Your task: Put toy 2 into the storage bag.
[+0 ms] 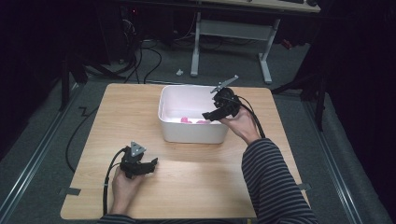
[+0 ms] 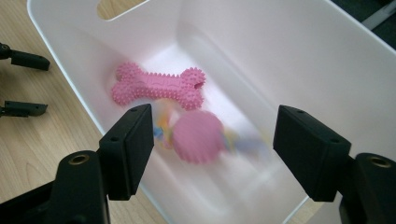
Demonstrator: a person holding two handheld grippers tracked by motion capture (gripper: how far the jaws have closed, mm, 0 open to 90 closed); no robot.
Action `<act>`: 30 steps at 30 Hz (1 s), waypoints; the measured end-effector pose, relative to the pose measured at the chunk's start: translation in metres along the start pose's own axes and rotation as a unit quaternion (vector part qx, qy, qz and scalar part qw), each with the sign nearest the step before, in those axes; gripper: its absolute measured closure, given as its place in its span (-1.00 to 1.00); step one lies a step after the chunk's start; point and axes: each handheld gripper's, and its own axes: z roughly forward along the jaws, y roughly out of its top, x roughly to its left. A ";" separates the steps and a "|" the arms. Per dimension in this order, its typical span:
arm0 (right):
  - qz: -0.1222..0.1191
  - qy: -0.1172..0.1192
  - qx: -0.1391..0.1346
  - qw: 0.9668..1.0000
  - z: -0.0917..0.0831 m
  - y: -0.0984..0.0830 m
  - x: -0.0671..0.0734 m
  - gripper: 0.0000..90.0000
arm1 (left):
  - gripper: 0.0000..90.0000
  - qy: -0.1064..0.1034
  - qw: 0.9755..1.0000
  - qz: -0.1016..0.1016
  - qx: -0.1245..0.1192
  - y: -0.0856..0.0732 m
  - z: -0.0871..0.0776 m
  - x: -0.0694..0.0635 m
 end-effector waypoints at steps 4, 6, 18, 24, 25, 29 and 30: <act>0.003 -0.007 -0.020 1.000 -0.010 -0.005 0.000 -0.33 | -0.41 0.000 1.000 0.000 0.000 0.000 0.000 0.000; 0.004 -0.013 -0.034 0.999 -0.016 -0.008 0.000 -0.30 | -0.41 0.000 1.000 0.000 0.000 0.000 0.000 0.000; 0.018 -0.036 -0.085 0.996 -0.055 -0.036 -0.001 -0.24 | -0.41 0.000 1.000 0.000 0.000 0.000 0.000 0.000; 0.033 -0.048 -0.107 0.993 -0.074 -0.050 -0.005 -0.21 | -0.41 0.000 1.000 0.000 0.000 0.000 0.000 0.000; 0.037 -0.050 -0.110 0.992 -0.078 -0.053 -0.006 -0.21 | -0.41 0.000 1.000 0.000 0.000 0.000 0.000 0.000; 0.046 -0.059 -0.121 0.990 -0.088 -0.065 -0.008 -0.21 | -0.41 0.000 1.000 0.000 0.000 0.000 0.000 0.000; 0.048 -0.059 -0.123 0.989 -0.090 -0.068 -0.008 -0.20 | -0.41 0.000 1.000 0.000 0.000 0.000 0.000 0.000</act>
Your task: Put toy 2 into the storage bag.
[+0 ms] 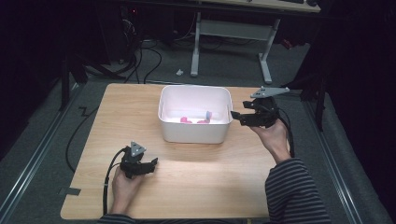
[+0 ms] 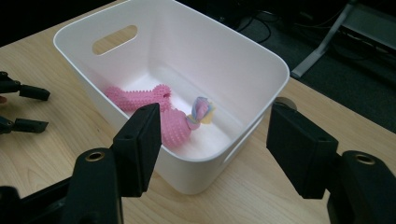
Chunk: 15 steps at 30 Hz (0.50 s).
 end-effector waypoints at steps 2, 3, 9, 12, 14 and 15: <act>0.005 -0.003 -0.003 1.000 -0.005 -0.005 -0.002 -0.20 | -0.41 0.000 1.000 0.000 0.000 0.000 0.000 0.000; 0.007 -0.004 -0.005 1.000 -0.007 -0.007 -0.003 -0.20 | -0.41 0.000 1.000 0.000 0.000 0.000 0.000 0.000; 0.024 -0.016 -0.021 0.999 -0.026 -0.021 -0.009 -0.20 | -0.41 0.000 1.000 0.000 0.000 0.000 0.000 0.000; 0.030 -0.022 -0.031 0.999 -0.036 -0.028 -0.010 -0.20 | -0.41 -0.001 1.000 0.001 0.000 0.000 0.000 0.000; 0.033 -0.022 -0.039 0.998 -0.041 -0.032 -0.010 -0.19 | -0.41 -0.001 1.000 0.001 0.000 0.000 0.000 0.000; 0.031 -0.023 -0.040 0.998 -0.043 -0.034 -0.010 -0.19 | -0.41 -0.001 1.000 0.001 0.000 0.000 0.000 0.000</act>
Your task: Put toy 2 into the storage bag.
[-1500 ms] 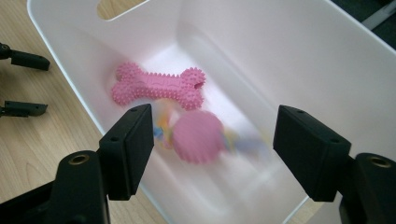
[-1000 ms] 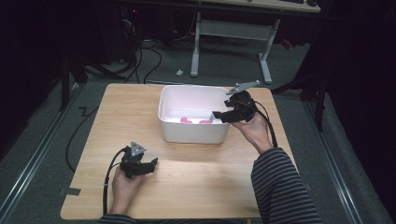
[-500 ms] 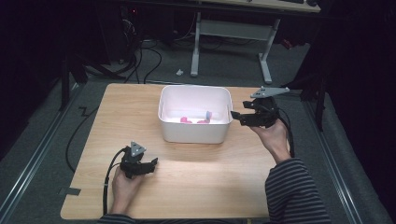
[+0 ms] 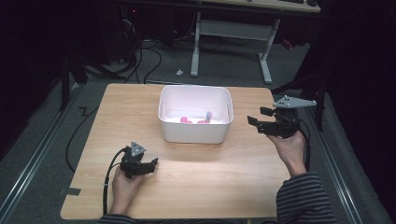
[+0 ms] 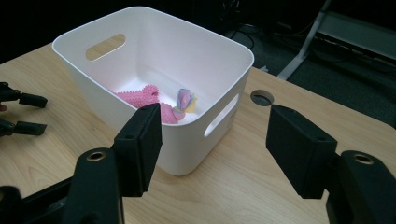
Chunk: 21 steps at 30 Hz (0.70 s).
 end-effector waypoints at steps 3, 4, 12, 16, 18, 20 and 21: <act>0.003 -0.003 0.000 1.000 -0.006 -0.007 0.001 -0.19 | -0.41 0.000 1.000 0.000 0.000 0.000 0.000 0.000; 0.002 -0.003 0.000 1.000 -0.008 -0.008 0.000 -0.19 | -0.41 0.000 1.000 0.000 0.000 0.000 0.000 0.000; 0.016 -0.008 -0.019 1.000 -0.021 -0.023 0.000 -0.19 | -0.42 0.000 1.000 0.001 0.000 0.000 0.000 0.000; 0.022 -0.010 -0.028 0.999 -0.028 -0.030 -0.001 -0.19 | -0.42 0.000 1.000 0.001 0.000 0.000 0.000 0.000; 0.024 -0.012 -0.033 0.999 -0.031 -0.035 -0.001 -0.19 | -0.42 0.000 1.000 0.001 0.000 0.000 0.000 0.000; 0.030 -0.013 -0.033 0.999 -0.033 -0.039 -0.001 -0.18 | -0.42 0.000 1.000 0.001 0.000 0.000 0.000 0.000; 0.029 -0.015 -0.033 0.999 -0.034 -0.040 -0.002 -0.19 | -0.42 0.000 1.000 0.001 0.000 0.000 0.000 0.000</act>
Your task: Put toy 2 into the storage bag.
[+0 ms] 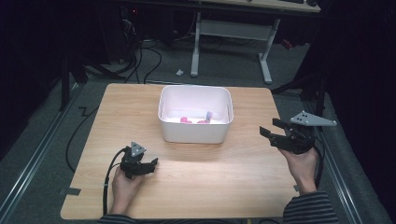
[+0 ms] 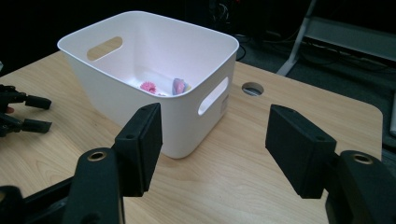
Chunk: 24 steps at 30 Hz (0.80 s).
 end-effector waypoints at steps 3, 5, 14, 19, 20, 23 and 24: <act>0.002 -0.002 -0.006 1.000 -0.004 -0.002 0.000 -0.18 | -0.42 0.000 1.000 0.000 0.000 0.000 0.000 0.000; 0.002 -0.002 -0.011 1.000 -0.006 -0.002 0.002 -0.18 | -0.42 0.000 1.000 0.000 0.000 0.000 0.000 0.000; -0.002 -0.005 -0.013 1.000 -0.010 -0.005 0.009 -0.18 | -0.43 -0.001 1.000 0.001 0.000 0.000 0.000 0.000; 0.005 0.002 -0.017 1.000 -0.013 -0.011 0.013 -0.18 | -0.43 -0.001 1.000 0.001 0.000 0.000 0.000 0.000; 0.005 -0.001 -0.012 1.000 -0.013 -0.013 0.013 -0.18 | -0.43 -0.001 1.000 0.001 0.000 0.000 0.000 0.000; 0.005 -0.013 -0.009 1.000 -0.015 -0.022 0.013 -0.18 | -0.43 -0.001 1.000 0.001 0.000 0.000 0.000 0.000; 0.011 -0.015 -0.008 1.000 -0.016 -0.025 0.012 -0.18 | -0.43 -0.001 1.000 0.001 0.000 0.000 0.000 0.000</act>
